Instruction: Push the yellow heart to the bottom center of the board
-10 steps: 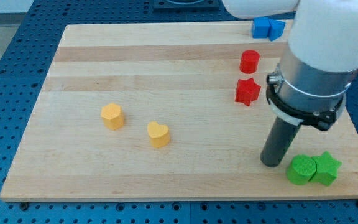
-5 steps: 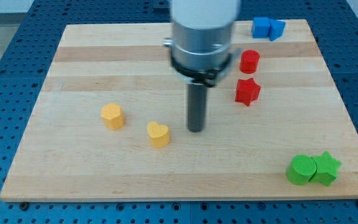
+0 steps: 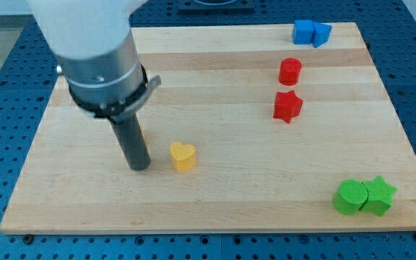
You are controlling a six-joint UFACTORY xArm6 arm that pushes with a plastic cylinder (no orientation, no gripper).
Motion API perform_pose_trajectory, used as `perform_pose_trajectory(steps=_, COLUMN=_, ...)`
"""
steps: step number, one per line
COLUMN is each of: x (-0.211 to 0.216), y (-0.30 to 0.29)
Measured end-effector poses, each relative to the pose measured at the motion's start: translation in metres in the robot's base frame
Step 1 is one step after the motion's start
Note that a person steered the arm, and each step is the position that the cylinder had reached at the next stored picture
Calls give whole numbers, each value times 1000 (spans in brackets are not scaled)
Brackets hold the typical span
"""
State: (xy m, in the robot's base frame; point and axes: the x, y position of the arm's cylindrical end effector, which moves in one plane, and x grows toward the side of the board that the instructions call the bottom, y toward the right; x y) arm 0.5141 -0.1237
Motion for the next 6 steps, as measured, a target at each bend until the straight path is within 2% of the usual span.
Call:
perform_pose_trajectory(steps=1, x=-34, y=3)
perform_pose_trajectory(steps=2, x=-35, y=32)
perform_pose_trajectory(steps=3, x=-14, y=59)
perform_pose_trajectory(steps=4, x=32, y=71)
perform_pose_trajectory(steps=5, x=47, y=78)
perform_pose_trajectory(steps=6, x=41, y=78)
